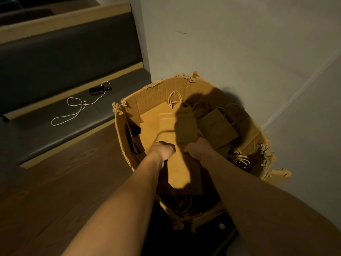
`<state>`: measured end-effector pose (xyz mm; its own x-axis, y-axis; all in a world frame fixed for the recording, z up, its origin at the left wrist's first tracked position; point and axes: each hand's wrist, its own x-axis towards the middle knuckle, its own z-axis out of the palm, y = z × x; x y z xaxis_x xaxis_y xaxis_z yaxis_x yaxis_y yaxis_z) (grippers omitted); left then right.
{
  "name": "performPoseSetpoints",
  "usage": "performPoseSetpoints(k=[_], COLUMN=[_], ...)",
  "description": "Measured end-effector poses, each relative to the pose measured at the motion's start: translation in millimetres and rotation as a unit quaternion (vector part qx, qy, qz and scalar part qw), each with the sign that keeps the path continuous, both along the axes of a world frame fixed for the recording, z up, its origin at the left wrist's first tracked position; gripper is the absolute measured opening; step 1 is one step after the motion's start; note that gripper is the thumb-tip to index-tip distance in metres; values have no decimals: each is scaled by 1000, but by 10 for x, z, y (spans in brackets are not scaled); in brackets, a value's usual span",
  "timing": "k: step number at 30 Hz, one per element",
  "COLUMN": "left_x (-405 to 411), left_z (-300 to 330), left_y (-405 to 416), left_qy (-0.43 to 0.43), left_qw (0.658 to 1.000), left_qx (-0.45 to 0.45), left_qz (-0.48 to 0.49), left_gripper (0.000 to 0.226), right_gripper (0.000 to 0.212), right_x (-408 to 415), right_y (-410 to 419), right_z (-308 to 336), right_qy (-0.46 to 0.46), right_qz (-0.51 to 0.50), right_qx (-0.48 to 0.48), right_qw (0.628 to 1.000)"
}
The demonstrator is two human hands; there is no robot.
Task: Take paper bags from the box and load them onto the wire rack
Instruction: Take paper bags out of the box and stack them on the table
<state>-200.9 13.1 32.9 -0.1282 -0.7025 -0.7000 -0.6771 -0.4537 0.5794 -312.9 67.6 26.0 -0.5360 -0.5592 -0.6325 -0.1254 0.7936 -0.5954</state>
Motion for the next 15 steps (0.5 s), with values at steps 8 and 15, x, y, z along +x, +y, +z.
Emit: performPoseSetpoints(k=[8, 15], left_x=[81, 109], left_z=[83, 135], left_y=[-82, -184], left_qy=[160, 118], left_qw=[981, 988], left_qx=[52, -28], left_qz=[93, 94], left_gripper=[41, 18], right_gripper=[53, 31], right_x=[-39, -64], right_y=[23, -26], right_z=[106, 209], right_qy=[78, -10], right_qz=[26, -33], right_qx=[-30, -71], right_qw=[996, 997])
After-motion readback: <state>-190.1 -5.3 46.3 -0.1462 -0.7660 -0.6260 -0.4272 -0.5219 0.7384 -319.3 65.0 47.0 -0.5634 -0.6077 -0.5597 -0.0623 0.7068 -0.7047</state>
